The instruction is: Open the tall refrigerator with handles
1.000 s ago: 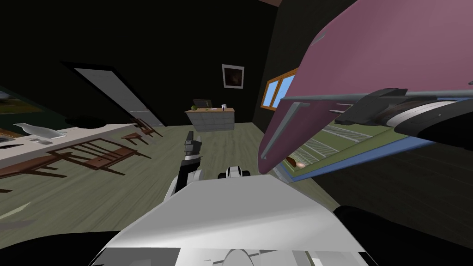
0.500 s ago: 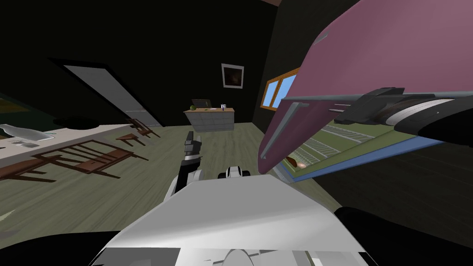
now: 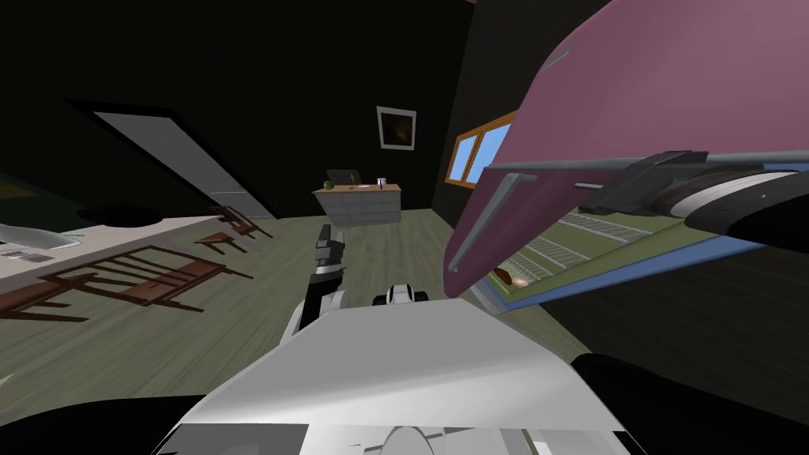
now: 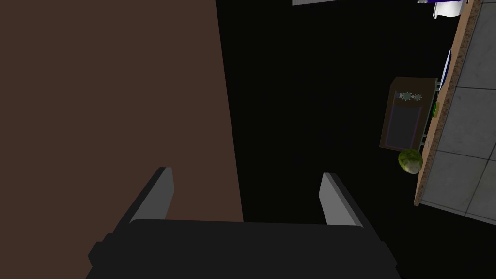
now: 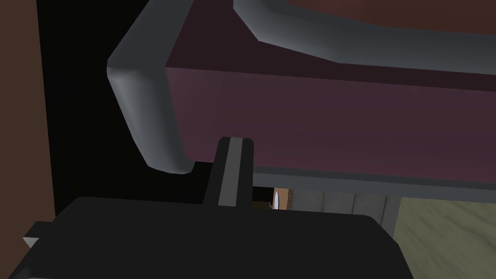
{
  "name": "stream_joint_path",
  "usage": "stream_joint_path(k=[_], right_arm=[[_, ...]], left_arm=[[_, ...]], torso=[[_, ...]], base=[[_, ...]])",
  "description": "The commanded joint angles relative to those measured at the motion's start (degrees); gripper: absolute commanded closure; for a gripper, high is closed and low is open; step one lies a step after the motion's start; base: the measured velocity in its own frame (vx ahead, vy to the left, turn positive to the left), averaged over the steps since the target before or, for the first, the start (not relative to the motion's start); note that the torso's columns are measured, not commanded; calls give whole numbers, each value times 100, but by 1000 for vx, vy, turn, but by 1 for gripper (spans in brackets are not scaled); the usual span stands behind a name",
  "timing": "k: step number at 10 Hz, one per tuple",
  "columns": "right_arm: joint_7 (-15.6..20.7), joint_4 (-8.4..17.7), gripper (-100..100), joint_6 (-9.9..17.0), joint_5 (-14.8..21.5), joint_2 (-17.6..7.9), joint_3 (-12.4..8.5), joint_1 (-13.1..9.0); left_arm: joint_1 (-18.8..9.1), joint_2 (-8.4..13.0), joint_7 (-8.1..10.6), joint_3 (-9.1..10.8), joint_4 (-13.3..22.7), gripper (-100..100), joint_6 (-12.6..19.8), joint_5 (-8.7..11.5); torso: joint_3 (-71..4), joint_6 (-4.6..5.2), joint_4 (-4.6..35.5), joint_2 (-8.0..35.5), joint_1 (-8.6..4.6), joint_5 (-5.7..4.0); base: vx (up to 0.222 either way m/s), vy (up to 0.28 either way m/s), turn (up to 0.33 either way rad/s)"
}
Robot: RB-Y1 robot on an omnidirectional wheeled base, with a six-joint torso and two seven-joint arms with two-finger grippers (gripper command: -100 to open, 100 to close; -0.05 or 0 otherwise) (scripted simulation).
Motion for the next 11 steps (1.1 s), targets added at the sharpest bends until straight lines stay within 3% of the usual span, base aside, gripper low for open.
stream_joint_path(k=[1, 7, 8, 9, 11], right_arm=[[7, 148, 100, -72, 14, 58, -67, 87], [8, 528, 100, -241, 132, 288, -170, 258], [-14, 464, 100, -283, 107, 222, -146, 265], [-63, 624, -100, -307, -105, 258, -88, 208], [-101, 771, -100, -308, -280, 278, -44, 150]], left_arm=[[-1, 0, 0, 0, 0, 0, 0, 0], [0, 0, 0, 0, 0, 0, 0, 0], [1, 0, 0, 0, 0, 0, 0, 0], [-1, 1, 0, 1, -1, 0, 0, 0], [-2, 2, 0, 1, 0, 0, 0, 0]], torso=[[-3, -12, 7, 12, -21, 5], [21, 5, 45, 66, -50, 24], [26, 11, 44, 61, -24, 28], [54, 12, 51, 108, -55, 16], [74, 34, 68, 128, -75, 4]], base=[[203, 260, -25], [188, 270, -26], [104, 142, -49], [50, 101, 27], [75, 96, 14]])
